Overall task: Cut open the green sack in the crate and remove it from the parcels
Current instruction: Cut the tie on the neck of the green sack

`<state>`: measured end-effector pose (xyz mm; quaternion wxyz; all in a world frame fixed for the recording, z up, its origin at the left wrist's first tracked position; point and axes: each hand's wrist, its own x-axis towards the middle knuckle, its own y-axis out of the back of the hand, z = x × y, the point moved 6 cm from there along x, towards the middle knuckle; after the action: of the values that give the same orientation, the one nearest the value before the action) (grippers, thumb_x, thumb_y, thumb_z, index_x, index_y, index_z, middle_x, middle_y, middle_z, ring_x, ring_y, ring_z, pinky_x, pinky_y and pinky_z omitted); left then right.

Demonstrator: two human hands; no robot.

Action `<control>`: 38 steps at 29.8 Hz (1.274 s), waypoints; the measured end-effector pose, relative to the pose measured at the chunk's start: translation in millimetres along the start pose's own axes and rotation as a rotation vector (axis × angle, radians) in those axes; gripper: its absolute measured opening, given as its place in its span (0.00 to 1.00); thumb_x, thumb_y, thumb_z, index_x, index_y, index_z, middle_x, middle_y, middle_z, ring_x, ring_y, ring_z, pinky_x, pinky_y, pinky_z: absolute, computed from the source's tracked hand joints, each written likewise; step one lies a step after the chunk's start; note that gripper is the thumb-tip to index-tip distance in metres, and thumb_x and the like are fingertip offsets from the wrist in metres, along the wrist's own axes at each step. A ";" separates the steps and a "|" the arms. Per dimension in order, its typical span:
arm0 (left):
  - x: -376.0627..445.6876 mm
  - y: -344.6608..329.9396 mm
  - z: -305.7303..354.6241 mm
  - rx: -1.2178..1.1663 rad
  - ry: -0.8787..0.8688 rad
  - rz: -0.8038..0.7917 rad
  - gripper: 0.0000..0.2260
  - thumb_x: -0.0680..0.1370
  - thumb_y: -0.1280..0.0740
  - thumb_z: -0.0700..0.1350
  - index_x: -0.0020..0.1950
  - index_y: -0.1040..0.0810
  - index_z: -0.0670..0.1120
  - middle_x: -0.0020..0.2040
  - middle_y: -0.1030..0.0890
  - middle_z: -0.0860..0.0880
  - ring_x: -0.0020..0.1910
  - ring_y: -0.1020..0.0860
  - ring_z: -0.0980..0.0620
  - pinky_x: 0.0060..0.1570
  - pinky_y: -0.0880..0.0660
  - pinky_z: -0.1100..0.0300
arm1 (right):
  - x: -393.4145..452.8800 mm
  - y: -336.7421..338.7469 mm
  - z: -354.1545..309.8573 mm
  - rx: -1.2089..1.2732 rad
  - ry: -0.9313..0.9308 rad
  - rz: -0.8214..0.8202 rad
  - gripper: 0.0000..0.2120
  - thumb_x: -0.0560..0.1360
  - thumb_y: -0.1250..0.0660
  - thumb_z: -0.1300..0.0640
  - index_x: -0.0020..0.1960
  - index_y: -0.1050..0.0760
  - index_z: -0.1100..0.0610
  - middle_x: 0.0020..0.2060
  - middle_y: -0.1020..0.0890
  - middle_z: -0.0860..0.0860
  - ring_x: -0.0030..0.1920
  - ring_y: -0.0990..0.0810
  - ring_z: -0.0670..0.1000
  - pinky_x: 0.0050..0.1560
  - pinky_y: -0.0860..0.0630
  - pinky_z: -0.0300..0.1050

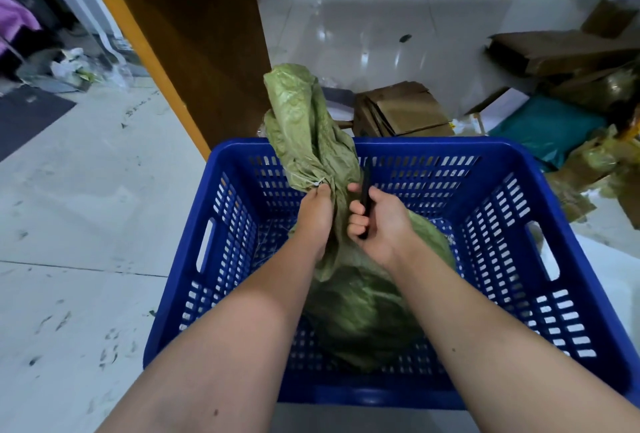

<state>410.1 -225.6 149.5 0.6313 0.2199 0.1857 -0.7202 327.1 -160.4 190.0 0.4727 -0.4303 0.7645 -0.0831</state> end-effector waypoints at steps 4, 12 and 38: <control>-2.7 1.8 2.1 -0.012 0.021 -0.027 0.26 0.73 0.43 0.56 0.63 0.22 0.43 0.60 0.19 0.37 0.58 0.21 0.39 0.65 0.27 0.39 | -1.6 1.8 -6.3 -0.037 0.068 -0.002 0.12 0.83 0.50 0.63 0.50 0.29 0.59 0.31 0.31 0.52 0.26 0.37 0.47 0.25 0.38 0.38; -12.5 4.9 5.9 0.046 0.126 -0.094 0.25 0.73 0.40 0.59 0.61 0.19 0.45 0.56 0.16 0.41 0.57 0.19 0.39 0.64 0.26 0.44 | -13.5 11.1 -33.9 -0.399 0.344 0.110 0.09 0.77 0.43 0.69 0.49 0.29 0.58 0.37 0.28 0.54 0.32 0.31 0.49 0.33 0.34 0.42; -57.8 -25.7 10.7 1.088 -0.180 -0.515 0.53 0.64 0.21 0.55 0.80 0.50 0.51 0.79 0.44 0.49 0.79 0.47 0.45 0.77 0.47 0.50 | -35.2 23.2 -58.7 -0.431 0.209 0.157 0.07 0.75 0.37 0.68 0.48 0.30 0.58 0.28 0.35 0.50 0.22 0.39 0.44 0.17 0.43 0.37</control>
<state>389.9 -180.1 190.1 0.2471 0.3971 -0.2159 -0.8571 273.5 -136.6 232.2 0.2934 -0.4497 0.8403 0.0748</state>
